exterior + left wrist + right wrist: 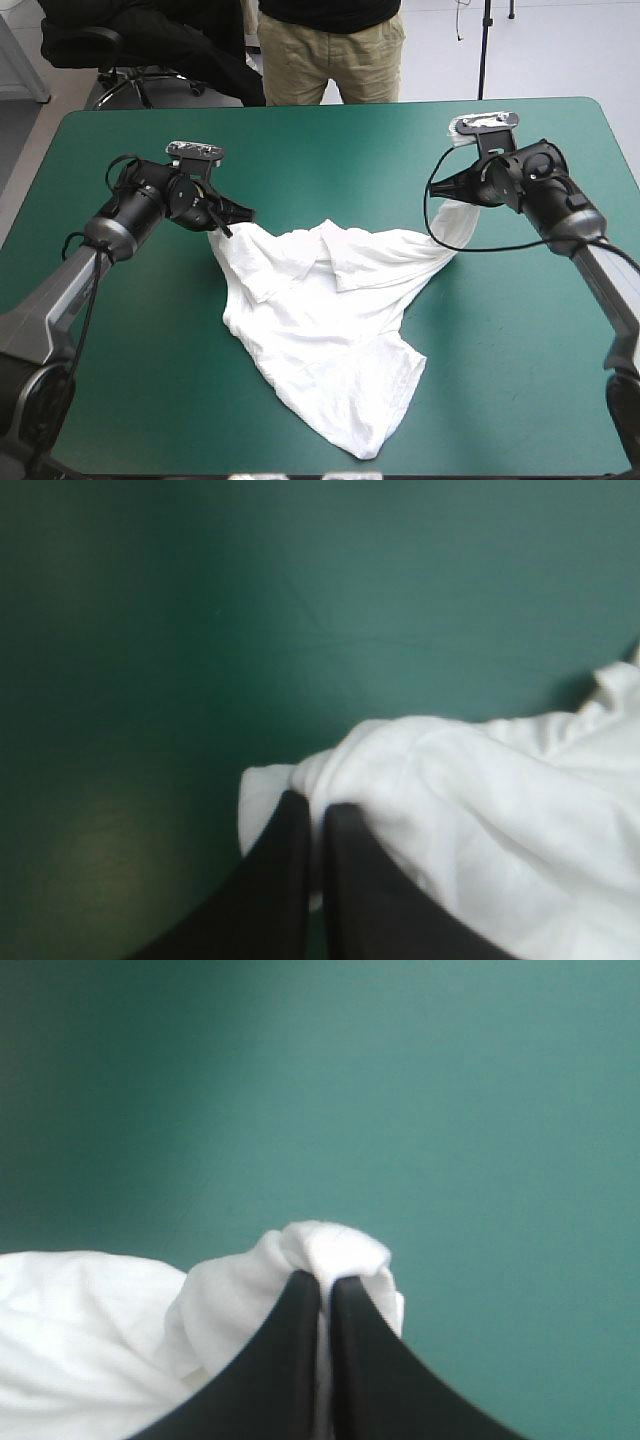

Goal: Fold the cloth

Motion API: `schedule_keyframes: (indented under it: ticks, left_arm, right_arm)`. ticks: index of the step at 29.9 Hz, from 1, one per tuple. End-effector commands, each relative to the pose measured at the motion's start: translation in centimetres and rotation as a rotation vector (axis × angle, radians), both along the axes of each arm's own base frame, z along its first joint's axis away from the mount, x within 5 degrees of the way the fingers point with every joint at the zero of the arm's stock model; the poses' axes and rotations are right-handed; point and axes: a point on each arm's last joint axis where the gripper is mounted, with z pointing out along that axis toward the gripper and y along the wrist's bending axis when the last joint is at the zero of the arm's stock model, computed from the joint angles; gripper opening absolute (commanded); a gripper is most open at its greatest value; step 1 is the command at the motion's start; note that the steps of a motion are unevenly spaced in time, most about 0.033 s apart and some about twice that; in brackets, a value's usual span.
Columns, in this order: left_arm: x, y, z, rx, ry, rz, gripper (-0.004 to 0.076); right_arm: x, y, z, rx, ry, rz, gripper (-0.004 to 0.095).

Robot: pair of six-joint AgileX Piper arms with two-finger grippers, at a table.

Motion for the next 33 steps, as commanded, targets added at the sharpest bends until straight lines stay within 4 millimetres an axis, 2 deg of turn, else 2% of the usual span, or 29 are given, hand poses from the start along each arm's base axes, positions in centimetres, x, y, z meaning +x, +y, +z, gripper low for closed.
schedule_keyframes:
  ticks: [1,8,15,17,20,23,24,26,29,33]
  left_arm:
    - [2.3,0.8,1.0,-0.041,-0.087,0.047,-0.0017]
    - [6.0,1.7,-1.7,-0.05,-0.091,0.093,-0.0017]
    - [7.2,1.3,-4.1,-0.078,-0.058,0.106,-0.0016]
    - [7.4,1.2,-4.5,-0.067,-0.05,0.097,0.0007]
    - [7.3,1.3,-4.5,-0.043,-0.047,0.062,0.0141]
    - [7.0,1.3,-3.2,-0.008,-0.04,0.008,0.0356]
    - [6.9,1.4,-2.3,-0.002,-0.048,0.004,0.0426]
    - [6.5,2.0,-0.5,0.002,-0.073,0.005,0.0513]
    - [5.5,2.5,1.8,0.004,-0.075,0.014,0.0524]
    - [3.6,3.0,3.3,0.047,-0.017,-0.012,0.0506]
  right_arm:
    - [2.8,-0.6,0.2,0.013,-0.064,-0.023,-0.0018]
    - [6.6,-0.9,-2.4,0.003,-0.022,-0.051,-0.0018]
    - [8.0,-0.8,-4.0,-0.022,0.018,-0.037,-0.0009]
    - [8.0,-0.7,-4.1,-0.032,0.022,-0.02,0.0034]
    - [8.0,-0.6,-4.2,-0.016,0.03,0.001,0.0227]
    - [7.8,-0.9,-4.1,0.011,0.053,-0.015,0.0452]
    - [7.5,-1.2,-3.6,0.011,0.054,-0.022,0.0491]
    - [6.8,-1.5,-2.7,0.015,0.062,-0.031,0.05]
    - [5.0,-2.1,-0.5,0.009,0.075,-0.042,0.0493]
    - [2.1,-2.4,2.8,0.01,0.071,-0.014,0.049]
